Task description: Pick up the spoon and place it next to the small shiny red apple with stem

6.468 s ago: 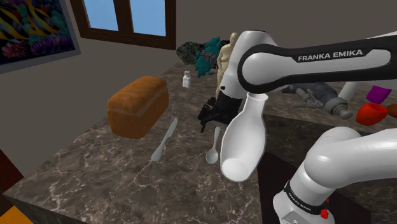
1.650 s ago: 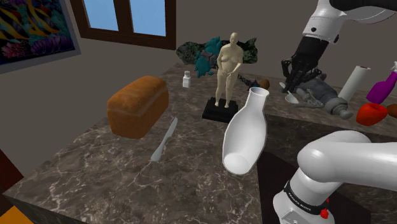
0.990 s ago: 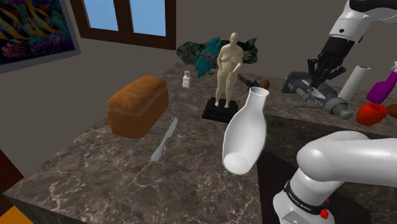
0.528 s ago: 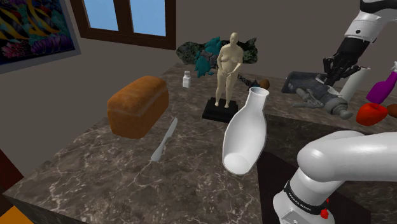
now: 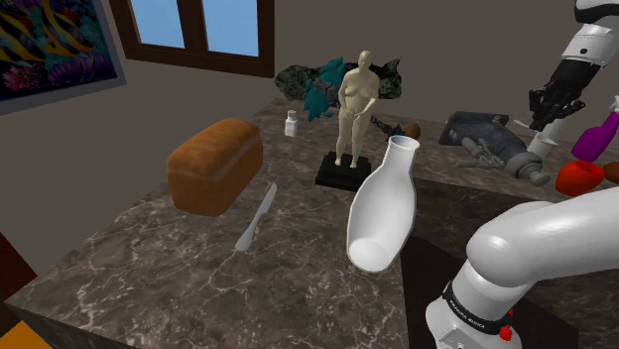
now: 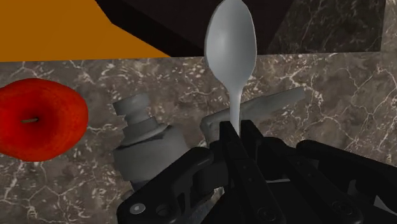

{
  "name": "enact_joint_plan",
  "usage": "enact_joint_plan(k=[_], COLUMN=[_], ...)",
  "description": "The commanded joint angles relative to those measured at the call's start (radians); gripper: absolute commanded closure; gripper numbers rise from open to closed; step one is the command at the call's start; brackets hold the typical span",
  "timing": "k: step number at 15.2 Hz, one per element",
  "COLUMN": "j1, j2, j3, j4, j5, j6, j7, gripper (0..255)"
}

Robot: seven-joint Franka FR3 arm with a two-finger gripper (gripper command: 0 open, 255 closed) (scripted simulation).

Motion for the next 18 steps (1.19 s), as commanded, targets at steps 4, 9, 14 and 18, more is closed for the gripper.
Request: enact_joint_plan(k=[4,9,14,18], j1=[0.115,0.436,0.900,1.045], j2=[0.153,0.318,0.125,0.023], j3=[-0.227,-0.676,-1.018,-1.100], j4=[0.172,0.390,0.701,0.853], j5=[0.013,0.083,-0.091,-0.178], j6=[0.013,0.006,-0.109,-0.154], j7=[-0.155,-0.328,-0.309,-0.323], gripper=[255,255,255,255])
